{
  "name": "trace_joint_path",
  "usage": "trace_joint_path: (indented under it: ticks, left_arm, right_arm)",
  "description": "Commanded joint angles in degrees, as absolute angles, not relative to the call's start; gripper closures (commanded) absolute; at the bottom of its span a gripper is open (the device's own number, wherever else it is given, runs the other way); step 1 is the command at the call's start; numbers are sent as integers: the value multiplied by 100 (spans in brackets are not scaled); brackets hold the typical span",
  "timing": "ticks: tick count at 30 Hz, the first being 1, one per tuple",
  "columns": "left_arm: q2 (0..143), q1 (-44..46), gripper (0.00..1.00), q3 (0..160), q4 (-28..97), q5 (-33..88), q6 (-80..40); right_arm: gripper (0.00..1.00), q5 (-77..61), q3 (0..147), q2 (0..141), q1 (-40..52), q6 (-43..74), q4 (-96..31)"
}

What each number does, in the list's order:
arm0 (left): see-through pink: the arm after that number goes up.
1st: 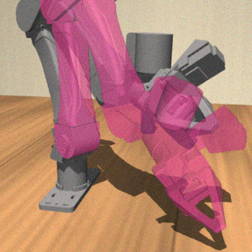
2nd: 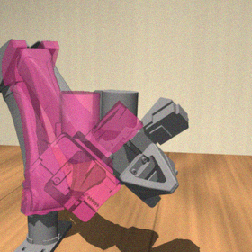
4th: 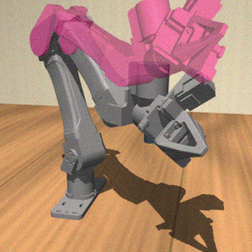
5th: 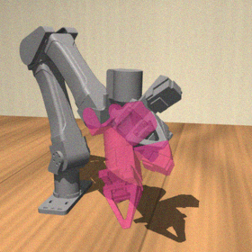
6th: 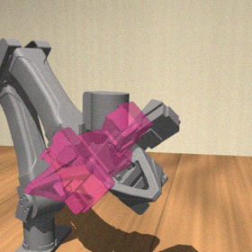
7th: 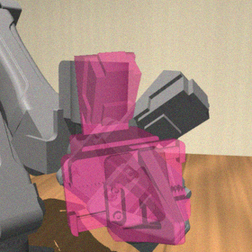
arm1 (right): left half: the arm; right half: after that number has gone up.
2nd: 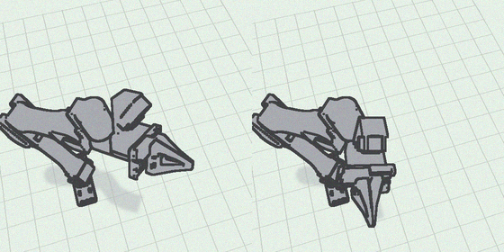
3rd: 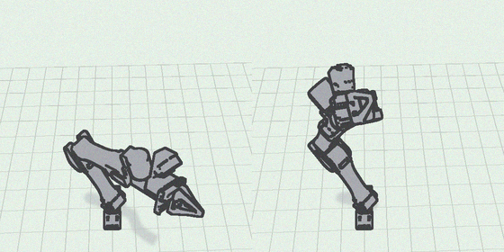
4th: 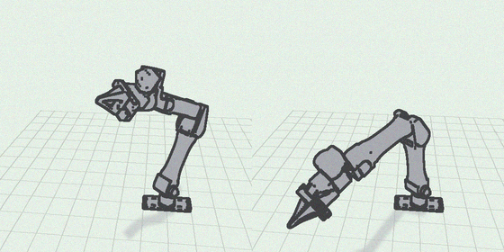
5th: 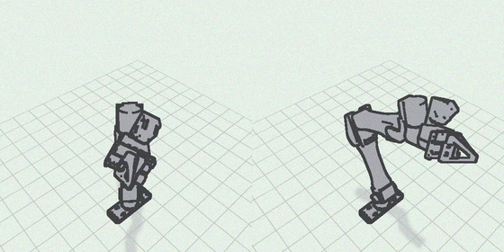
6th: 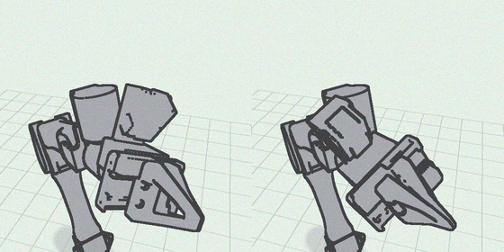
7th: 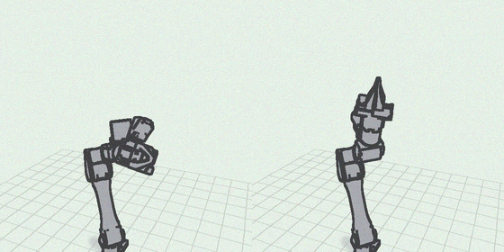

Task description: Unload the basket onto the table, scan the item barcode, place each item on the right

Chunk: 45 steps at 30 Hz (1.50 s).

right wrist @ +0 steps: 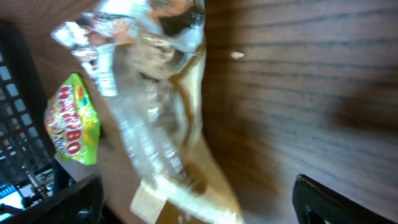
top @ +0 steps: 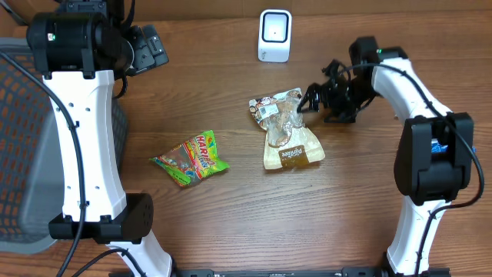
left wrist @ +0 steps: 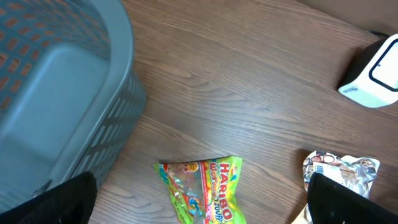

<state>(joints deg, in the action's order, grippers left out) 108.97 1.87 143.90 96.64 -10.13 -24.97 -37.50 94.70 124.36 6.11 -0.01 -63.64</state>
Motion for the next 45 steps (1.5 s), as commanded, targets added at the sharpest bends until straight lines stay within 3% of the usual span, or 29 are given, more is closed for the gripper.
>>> trace_joint_path:
  ticks: [1,11,18,25,27,30,39,45]
  left_arm:
    - [10831,189,0,14453,9666,-1090,-2532]
    - [10831,189,0,14453,9666,-1090,-2532]
    - [10831,189,0,14453,9664,-1090,-2532]
    - [10831,189,0,14453,9664,-1090,-2532]
    - [10831,189,0,14453,9664,-1090,-2532]
    - [10831,189,0,14453,9664,-1092,-2532]
    - [10831,185,0,14453,9664,-1090,-2532]
    - [10831,187,0,14453,9666,-1092,-2532]
  right_arm:
    - [8,-4112,9030,12337,642,16,-5931]
    - [12,-4381,7909,12339,784,1420,-3898]
    - [16,-4062,7870,12346,1188,1933,-3433]
    - [55,-3765,7870,12350,1409,2110,-3409]
    - [73,-3896,7870,12350,1402,2102,-3369]
    - [84,-4174,7872,12350,1402,1946,-3317]
    - [85,-5507,7926,12134,1249,930,-3258]
    - [86,-5710,7926,11065,1234,545,-3363]
